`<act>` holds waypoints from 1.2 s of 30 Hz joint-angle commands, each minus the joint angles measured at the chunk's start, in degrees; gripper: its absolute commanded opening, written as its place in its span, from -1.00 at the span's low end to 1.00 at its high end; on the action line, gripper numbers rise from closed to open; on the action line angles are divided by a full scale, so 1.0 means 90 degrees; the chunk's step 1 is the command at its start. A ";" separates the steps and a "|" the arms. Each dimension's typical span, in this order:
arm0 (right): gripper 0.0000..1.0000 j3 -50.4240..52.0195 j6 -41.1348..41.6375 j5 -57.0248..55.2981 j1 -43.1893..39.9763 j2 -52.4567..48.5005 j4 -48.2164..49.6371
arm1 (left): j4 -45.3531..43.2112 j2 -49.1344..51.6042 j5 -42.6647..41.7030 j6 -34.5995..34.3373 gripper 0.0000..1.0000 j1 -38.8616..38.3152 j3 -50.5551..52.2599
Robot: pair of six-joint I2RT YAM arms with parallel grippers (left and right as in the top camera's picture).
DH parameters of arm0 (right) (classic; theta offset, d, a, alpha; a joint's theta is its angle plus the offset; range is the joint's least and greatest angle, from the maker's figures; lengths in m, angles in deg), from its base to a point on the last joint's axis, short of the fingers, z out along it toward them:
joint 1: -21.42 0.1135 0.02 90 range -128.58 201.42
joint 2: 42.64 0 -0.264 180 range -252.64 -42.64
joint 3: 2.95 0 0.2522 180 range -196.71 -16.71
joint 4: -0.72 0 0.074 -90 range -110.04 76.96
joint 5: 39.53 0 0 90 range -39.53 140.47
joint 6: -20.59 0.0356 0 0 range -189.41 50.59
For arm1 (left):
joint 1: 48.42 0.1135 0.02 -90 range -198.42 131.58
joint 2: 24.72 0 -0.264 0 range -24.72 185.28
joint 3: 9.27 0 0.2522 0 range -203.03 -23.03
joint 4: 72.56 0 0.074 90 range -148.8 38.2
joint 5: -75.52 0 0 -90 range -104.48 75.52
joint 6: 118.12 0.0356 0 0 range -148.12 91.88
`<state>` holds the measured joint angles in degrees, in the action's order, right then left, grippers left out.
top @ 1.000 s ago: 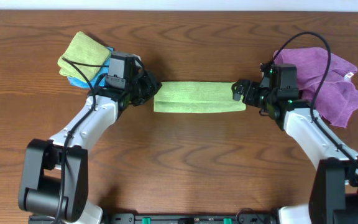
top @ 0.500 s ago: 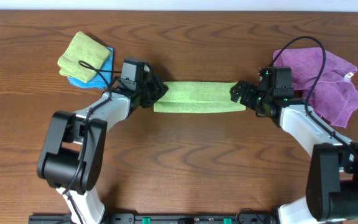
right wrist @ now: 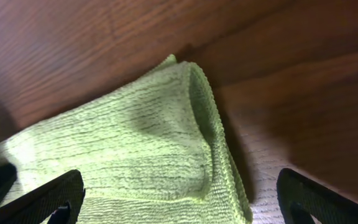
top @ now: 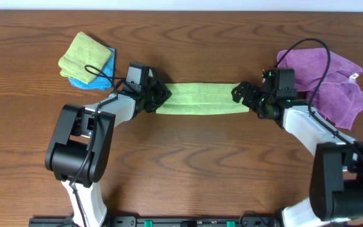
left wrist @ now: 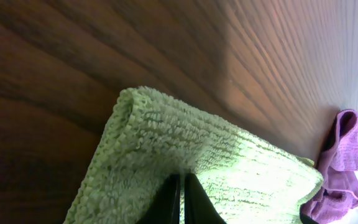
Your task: Fold the cloth
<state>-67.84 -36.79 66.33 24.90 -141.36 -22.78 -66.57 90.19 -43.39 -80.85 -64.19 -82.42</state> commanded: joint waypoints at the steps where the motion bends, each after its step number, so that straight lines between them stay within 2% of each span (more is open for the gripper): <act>1: 0.97 -0.0019 0.0294 0.0085 0.0039 -0.0287 0.0015 | 0.0032 0.0131 0.0209 -0.0027 -0.88 -0.0010 -0.0129; 8: 0.88 -0.0019 0.0423 0.0610 0.0039 -0.0765 0.0306 | 0.0046 0.0131 0.0165 -0.0024 -0.88 -0.0007 -0.0129; 12: 0.68 -0.0019 0.0423 0.0767 0.0078 -0.0969 0.0508 | 0.0049 0.0131 0.0087 -0.0027 -0.88 -0.0007 -0.0129; 14: 0.48 -0.0019 0.0420 0.0765 0.0126 -0.1001 0.0568 | 0.0049 0.0131 0.0085 -0.0027 -0.88 -0.0007 -0.0129; 17: 0.07 -0.0019 0.0379 0.0767 0.0197 -0.0998 0.0763 | 0.0049 0.0131 0.0078 -0.0027 -0.88 -0.0007 -0.0129; 20: -0.97 -0.0022 0.0265 0.0818 0.0206 -0.0981 0.1076 | 0.0049 0.0131 0.0015 -0.0032 -0.88 0.0000 -0.0129; 36: -0.97 -0.0022 -0.0168 0.0886 0.0206 0.0503 0.1324 | 0.0024 0.0131 -0.0061 -0.0153 -0.88 0.0012 -0.0141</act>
<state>-68.17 -36.85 74.55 26.45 -138.69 -11.00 -66.59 90.19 -44.33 -81.57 -64.24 -82.42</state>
